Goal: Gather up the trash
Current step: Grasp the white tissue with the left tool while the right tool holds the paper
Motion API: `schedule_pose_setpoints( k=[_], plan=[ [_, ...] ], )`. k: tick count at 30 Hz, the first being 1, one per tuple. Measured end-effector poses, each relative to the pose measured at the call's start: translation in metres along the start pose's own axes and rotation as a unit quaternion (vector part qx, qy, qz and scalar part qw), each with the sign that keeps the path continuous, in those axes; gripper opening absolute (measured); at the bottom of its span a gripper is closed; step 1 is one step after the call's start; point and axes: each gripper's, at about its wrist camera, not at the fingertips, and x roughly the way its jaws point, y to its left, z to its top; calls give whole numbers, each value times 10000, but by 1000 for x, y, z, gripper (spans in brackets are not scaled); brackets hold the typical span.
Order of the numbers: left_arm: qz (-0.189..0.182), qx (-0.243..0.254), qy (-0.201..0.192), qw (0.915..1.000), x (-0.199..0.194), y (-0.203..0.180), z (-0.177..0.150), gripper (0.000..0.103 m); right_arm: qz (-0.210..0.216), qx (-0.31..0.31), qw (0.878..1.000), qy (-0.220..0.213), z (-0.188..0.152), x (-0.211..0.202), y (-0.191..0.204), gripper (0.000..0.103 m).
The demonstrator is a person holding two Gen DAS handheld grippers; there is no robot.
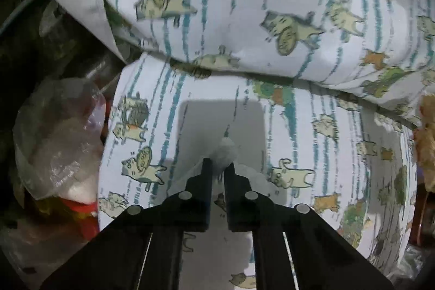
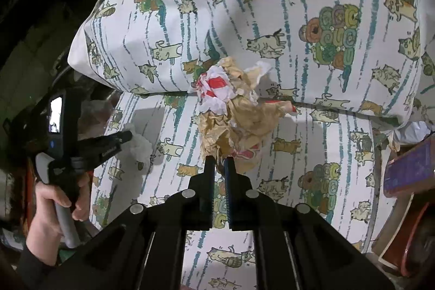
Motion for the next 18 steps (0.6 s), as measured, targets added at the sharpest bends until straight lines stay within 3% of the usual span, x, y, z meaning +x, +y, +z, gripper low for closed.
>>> schedule_pose_setpoints(
  k=[4, 8, 11, 15, 18],
  plan=[
    [96, 173, -403, 9990, -26, -5, -2, 5, 23, 11, 10000, -69, -1, -7, 2, 7],
    [-58, -110, -454, 9989, -36, 6, 3, 4, 23, 74, 9999, -104, -2, -11, 0, 7],
    [-423, -311, -504, 9974, -48, 15, 9, 3, 19, 81, 9999, -151, 0, -14, 0, 7],
    [-425, -257, -986, 9939, -71, 16, 5, 3, 76, 126, 9997, -200, 1, -16, 0, 7],
    [-727, -135, -773, 9943, -72, 12, 4, 3, 31, 89, 9999, -138, 0, -12, 2, 7]
  ],
)
